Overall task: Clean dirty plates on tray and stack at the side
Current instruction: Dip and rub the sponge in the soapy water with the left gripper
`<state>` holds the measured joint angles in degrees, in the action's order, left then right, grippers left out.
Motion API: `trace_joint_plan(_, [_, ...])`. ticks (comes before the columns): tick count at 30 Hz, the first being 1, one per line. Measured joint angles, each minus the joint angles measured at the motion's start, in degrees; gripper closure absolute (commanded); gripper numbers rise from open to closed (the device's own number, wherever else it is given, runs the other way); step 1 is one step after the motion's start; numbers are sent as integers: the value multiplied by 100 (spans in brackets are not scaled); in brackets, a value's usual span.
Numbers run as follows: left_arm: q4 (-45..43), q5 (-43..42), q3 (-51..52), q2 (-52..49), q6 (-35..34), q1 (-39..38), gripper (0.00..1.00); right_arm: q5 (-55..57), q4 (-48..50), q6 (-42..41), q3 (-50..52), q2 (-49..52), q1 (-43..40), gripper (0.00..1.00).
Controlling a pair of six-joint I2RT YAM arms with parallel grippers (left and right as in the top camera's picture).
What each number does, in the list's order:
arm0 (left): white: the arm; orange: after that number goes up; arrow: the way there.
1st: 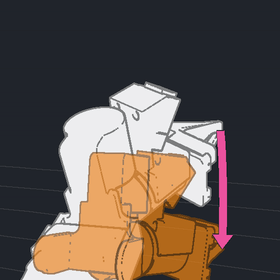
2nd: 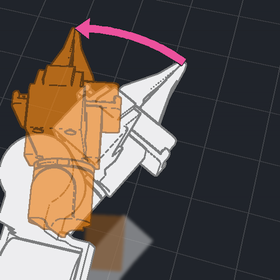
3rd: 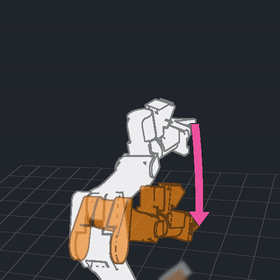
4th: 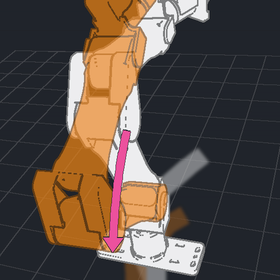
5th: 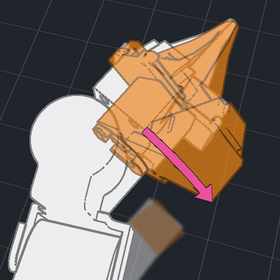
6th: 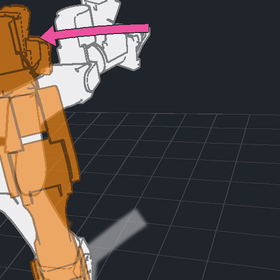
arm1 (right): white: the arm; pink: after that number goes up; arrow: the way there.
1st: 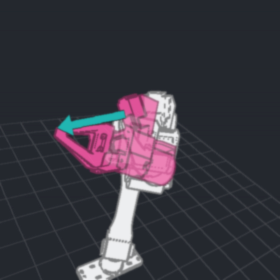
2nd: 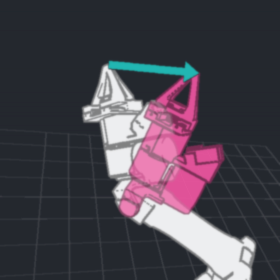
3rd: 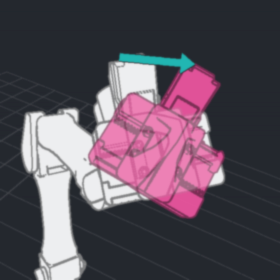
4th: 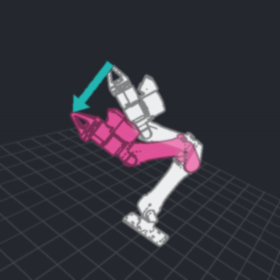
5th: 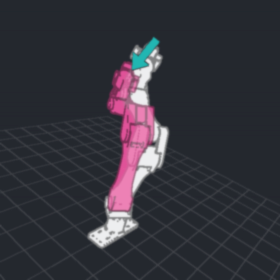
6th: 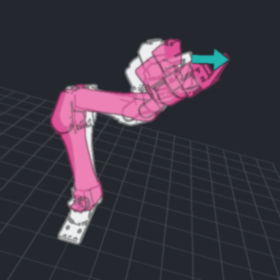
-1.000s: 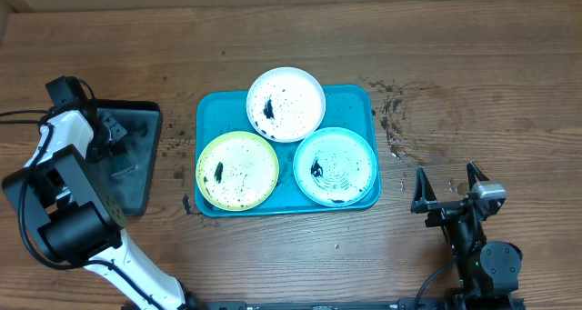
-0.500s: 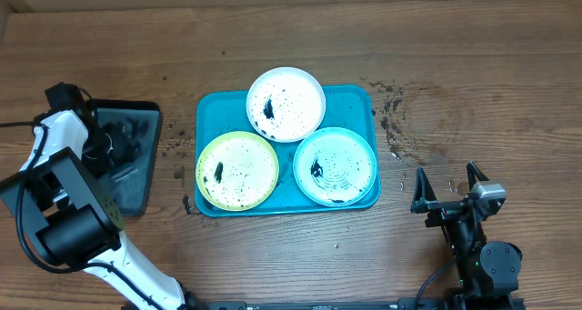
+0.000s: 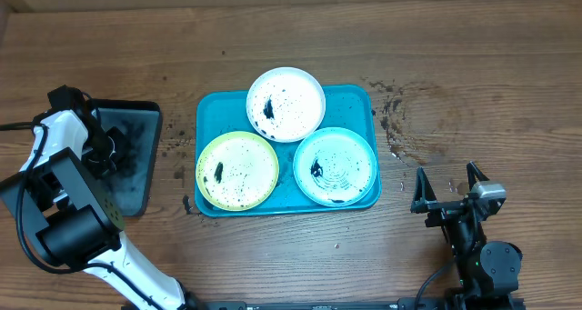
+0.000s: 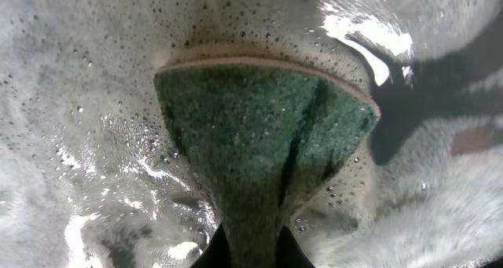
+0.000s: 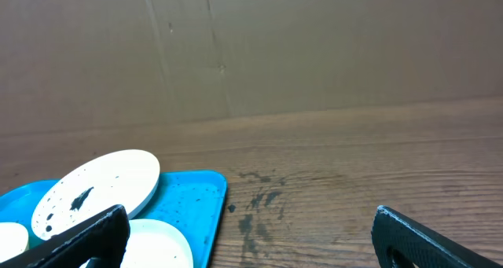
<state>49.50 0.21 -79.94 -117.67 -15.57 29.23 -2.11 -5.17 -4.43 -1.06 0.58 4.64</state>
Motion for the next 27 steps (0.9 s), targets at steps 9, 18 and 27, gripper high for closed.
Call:
trace_joint_plan(9, [-339, 63, 9, 7, 9, -79, 16, 2, 2, -2, 0, 0, 0, 0])
trace_joint_plan(18, [-457, 138, 28, 7, 48, -50, 96, 2, 0, -2, 0, 0, 0, 0])
trace_joint_plan(27, [17, 85, -282, -129, 52, -48, 96, 0, 0, -2, 0, 0, 0, 0])
